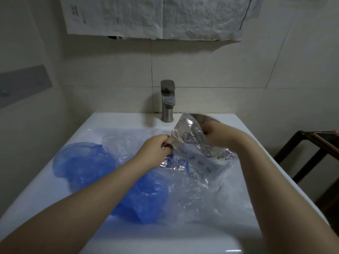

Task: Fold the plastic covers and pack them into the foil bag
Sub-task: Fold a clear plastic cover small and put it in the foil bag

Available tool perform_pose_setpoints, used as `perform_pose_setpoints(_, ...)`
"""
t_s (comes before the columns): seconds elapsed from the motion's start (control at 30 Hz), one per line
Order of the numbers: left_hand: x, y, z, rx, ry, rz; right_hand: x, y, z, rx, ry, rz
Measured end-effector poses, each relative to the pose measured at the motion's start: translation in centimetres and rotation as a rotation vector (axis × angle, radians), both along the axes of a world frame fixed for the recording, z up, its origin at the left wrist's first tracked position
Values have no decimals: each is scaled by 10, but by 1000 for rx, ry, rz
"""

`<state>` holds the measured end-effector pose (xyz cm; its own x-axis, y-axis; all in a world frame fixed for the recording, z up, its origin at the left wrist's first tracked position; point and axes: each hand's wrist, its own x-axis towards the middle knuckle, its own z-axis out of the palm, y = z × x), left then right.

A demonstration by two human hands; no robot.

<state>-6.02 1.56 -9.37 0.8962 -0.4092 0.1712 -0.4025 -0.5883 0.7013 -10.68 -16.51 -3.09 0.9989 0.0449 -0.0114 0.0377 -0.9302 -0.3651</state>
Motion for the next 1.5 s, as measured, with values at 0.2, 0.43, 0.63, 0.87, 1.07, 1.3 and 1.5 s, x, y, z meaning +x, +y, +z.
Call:
perform_pose_setpoints(0.2,22,-33,5,-321,92,115,10,-19,40,179,-669,-109)
perform_pose_setpoints(0.43,62,-92,39,-623,213,184,1,-57,16,288,-857,-214)
perform_pose_setpoints(0.63,89,-131,33,-558,198,252,16,-76,-38,5,-143,-257)
perform_pose_setpoints(0.87,118,-134,22,-389,237,372,6,-76,-44,-237,440,-178)
perform_pose_setpoints(1.07,107,-116,6,-341,198,355,-5,-76,-35,-301,557,-229)
perform_pose_setpoints(1.3,49,-81,19,-292,-12,227,2,-47,-18,79,-39,-79)
perform_pose_setpoints(1.5,-10,-35,28,-328,245,-191,0,-14,-2,577,-439,5)
